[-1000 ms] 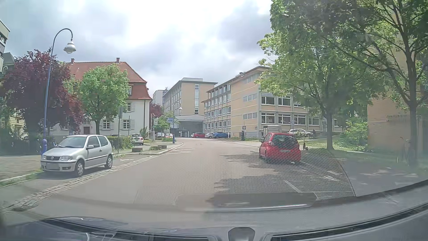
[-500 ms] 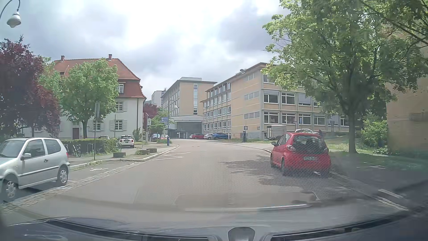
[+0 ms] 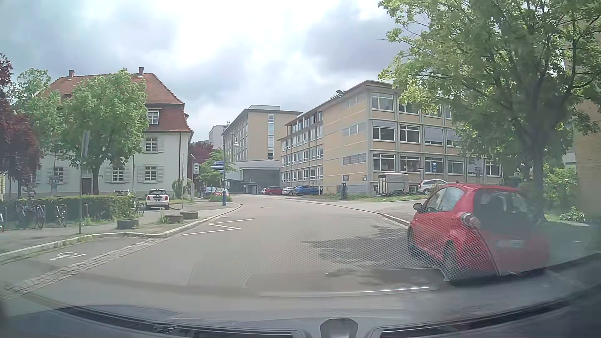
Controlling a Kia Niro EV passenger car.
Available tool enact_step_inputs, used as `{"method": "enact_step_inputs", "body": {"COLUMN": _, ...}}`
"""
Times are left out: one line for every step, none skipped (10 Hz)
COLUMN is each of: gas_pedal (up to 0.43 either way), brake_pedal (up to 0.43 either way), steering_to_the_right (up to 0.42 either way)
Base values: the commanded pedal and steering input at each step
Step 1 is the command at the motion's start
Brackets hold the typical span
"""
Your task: Follow the waypoints while adhering to traffic rules and regulations
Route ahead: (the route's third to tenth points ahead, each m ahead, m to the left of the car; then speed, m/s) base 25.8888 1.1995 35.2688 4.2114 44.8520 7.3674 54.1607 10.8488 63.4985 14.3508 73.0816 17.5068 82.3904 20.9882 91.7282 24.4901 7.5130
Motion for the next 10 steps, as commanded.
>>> {"method": "enact_step_inputs", "body": {"gas_pedal": 0.039, "brake_pedal": 0.000, "steering_to_the_right": 0.016}}
{"method": "enact_step_inputs", "body": {"gas_pedal": 0.039, "brake_pedal": 0.000, "steering_to_the_right": 0.018}}
{"method": "enact_step_inputs", "body": {"gas_pedal": 0.039, "brake_pedal": 0.000, "steering_to_the_right": 0.021}}
{"method": "enact_step_inputs", "body": {"gas_pedal": 0.039, "brake_pedal": 0.000, "steering_to_the_right": 0.023}}
{"method": "enact_step_inputs", "body": {"gas_pedal": 0.039, "brake_pedal": 0.000, "steering_to_the_right": 0.028}}
{"method": "enact_step_inputs", "body": {"gas_pedal": 0.039, "brake_pedal": 0.000, "steering_to_the_right": 0.030}}
{"method": "enact_step_inputs", "body": {"gas_pedal": 0.039, "brake_pedal": 0.000, "steering_to_the_right": 0.032}}
{"method": "enact_step_inputs", "body": {"gas_pedal": 0.039, "brake_pedal": 0.000, "steering_to_the_right": 0.036}}
{"method": "enact_step_inputs", "body": {"gas_pedal": 0.039, "brake_pedal": 0.000, "steering_to_the_right": 0.039}}
{"method": "enact_step_inputs", "body": {"gas_pedal": 0.039, "brake_pedal": 0.000, "steering_to_the_right": 0.040}}
